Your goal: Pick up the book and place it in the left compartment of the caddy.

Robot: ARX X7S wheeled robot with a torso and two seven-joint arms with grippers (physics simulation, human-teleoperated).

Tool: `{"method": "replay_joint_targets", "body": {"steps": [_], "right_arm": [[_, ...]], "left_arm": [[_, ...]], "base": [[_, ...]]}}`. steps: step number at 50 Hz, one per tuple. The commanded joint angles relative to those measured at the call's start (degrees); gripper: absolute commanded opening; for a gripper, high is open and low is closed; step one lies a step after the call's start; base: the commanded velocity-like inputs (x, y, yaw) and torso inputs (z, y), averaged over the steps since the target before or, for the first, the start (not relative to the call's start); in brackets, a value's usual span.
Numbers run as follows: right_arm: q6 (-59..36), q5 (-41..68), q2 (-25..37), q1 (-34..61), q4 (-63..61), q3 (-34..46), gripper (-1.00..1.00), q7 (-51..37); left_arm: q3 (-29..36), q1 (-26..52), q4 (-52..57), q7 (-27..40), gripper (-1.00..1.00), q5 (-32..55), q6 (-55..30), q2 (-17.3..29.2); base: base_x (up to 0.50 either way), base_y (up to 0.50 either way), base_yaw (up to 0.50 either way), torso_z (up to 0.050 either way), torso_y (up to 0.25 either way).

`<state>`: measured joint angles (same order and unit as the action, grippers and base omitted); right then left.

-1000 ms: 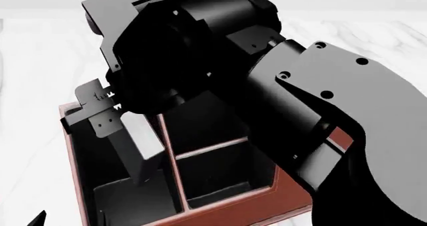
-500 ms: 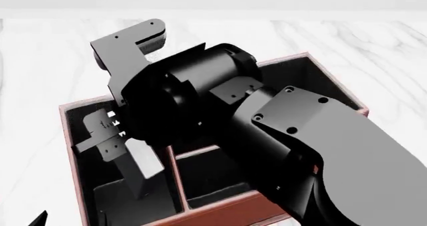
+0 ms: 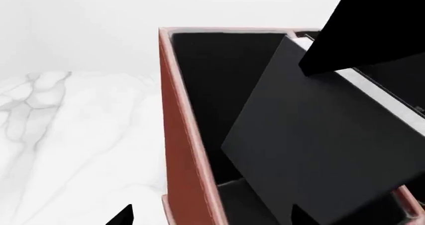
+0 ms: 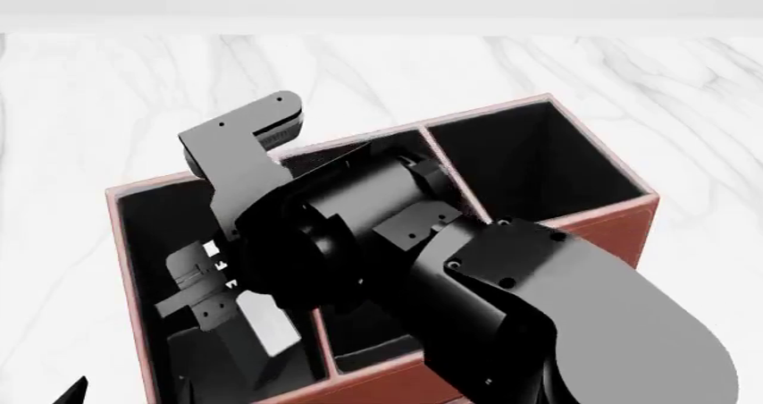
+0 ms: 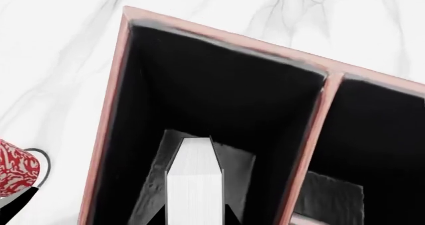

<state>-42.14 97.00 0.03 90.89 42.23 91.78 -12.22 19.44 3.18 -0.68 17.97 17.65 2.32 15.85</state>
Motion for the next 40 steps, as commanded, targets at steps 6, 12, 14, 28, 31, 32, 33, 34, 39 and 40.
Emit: {"method": "replay_joint_targets", "body": {"steps": [6,12,14,28,31,32,33,34,39,40], "right_arm": [[-0.2,-7.0,0.0,-4.1,0.4,-1.8,-1.00,1.1],[0.0,-7.5,0.0,-4.7,0.7,-1.8,-1.00,1.8],[0.0,-7.6,0.0,-4.7,0.7,-1.8,-1.00,1.9],[1.4,-6.1,0.0,-4.3,1.5,-1.7,1.00,1.6],[1.4,-6.3,0.0,-4.4,1.5,-1.7,1.00,1.4],[1.5,-6.5,0.0,-4.5,1.5,-1.7,1.00,1.2],[1.5,-6.5,0.0,-4.5,1.5,-1.7,1.00,1.2],[1.4,-6.5,0.0,-4.5,1.4,-1.7,1.00,1.1],[1.4,-6.6,0.0,-4.5,1.5,-1.8,1.00,1.1],[1.4,-6.7,0.0,-4.4,1.6,-1.8,1.00,1.1]], "left_arm": [[0.3,0.0,0.1,0.1,1.00,0.3,0.1,0.3],[0.4,0.0,0.2,0.2,1.00,0.4,0.2,0.3],[0.4,0.0,0.2,0.2,1.00,0.4,0.1,0.4],[0.7,0.0,0.2,0.3,1.00,0.6,0.2,0.5],[0.8,0.0,0.2,0.4,1.00,0.5,0.3,0.5],[0.8,0.0,0.2,0.4,1.00,0.6,0.3,0.6],[0.8,0.1,0.2,0.4,1.00,0.6,0.3,0.6],[0.8,0.1,0.2,0.4,1.00,0.7,0.3,0.6],[0.9,0.0,0.2,0.4,1.00,0.7,0.4,0.6],[0.9,0.0,0.2,0.4,1.00,0.7,0.4,0.7]], "base": [[0.00,0.00,0.00,0.000,0.002],[0.00,0.00,0.00,0.000,0.002],[0.00,0.00,0.00,0.000,0.000],[0.00,0.00,0.00,0.000,0.000],[0.00,0.00,0.00,0.000,0.000],[0.00,0.00,0.00,0.000,0.000],[0.00,0.00,0.00,0.000,0.000],[0.00,0.00,0.00,0.000,0.000],[0.00,0.00,0.00,0.000,0.000],[0.00,0.00,0.00,0.000,0.000]]}}
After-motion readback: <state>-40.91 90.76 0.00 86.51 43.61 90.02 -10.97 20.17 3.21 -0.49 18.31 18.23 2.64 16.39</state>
